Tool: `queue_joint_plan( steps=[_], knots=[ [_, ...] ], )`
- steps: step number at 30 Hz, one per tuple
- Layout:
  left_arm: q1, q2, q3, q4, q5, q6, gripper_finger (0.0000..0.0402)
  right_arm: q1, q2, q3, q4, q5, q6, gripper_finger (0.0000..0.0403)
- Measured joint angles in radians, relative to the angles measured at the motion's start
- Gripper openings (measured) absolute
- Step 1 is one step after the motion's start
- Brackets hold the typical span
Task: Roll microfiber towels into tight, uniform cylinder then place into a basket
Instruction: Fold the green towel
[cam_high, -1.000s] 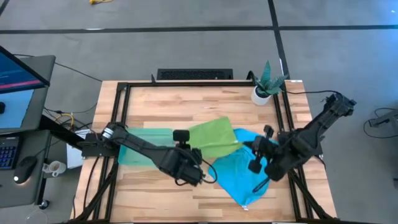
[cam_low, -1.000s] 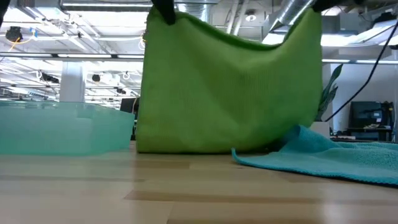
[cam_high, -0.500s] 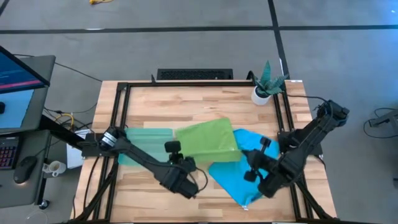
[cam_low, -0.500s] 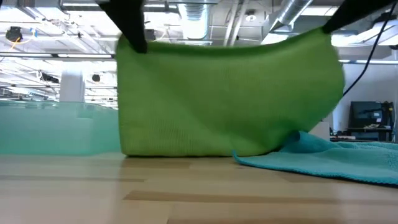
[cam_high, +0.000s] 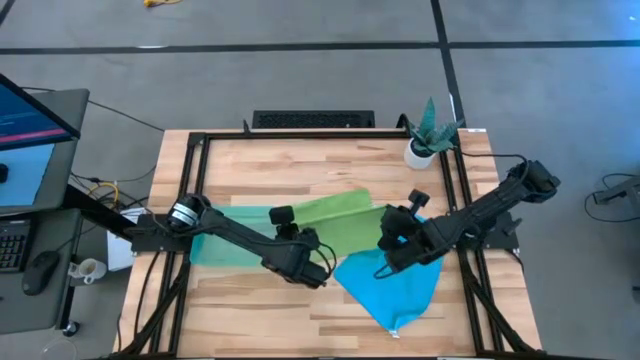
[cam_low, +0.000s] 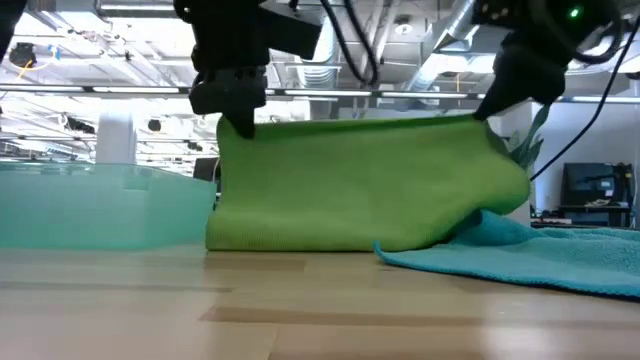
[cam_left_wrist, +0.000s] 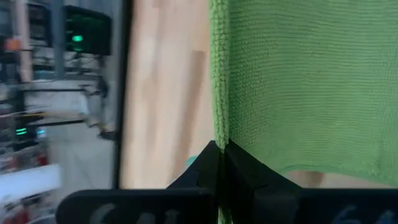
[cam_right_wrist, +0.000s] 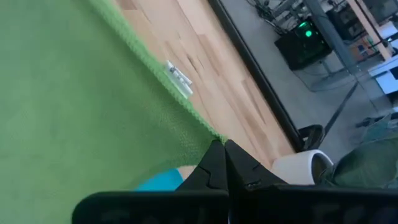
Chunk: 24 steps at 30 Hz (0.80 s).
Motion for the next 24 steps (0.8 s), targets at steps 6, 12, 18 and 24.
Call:
queue_joint_plan(
  steps=[6,12,18,24],
  knots=[
    [-0.008,-0.029,0.058,-0.057,-0.035,0.024,0.0,0.001,-0.017,0.041,-0.042,0.045,-0.054,0.0002],
    [0.003,-0.037,0.127,-0.058,-0.065,0.087,0.0,0.023,-0.07,0.079,-0.062,0.046,-0.055,0.0002],
    [-0.034,-0.04,0.203,-0.054,0.091,0.09,0.0,0.137,-0.108,0.095,-0.029,-0.044,0.029,0.0002],
    [-0.117,-0.04,0.195,-0.037,0.27,0.014,0.0,0.264,-0.043,0.071,0.133,-0.069,0.069,0.0002]
  ],
)
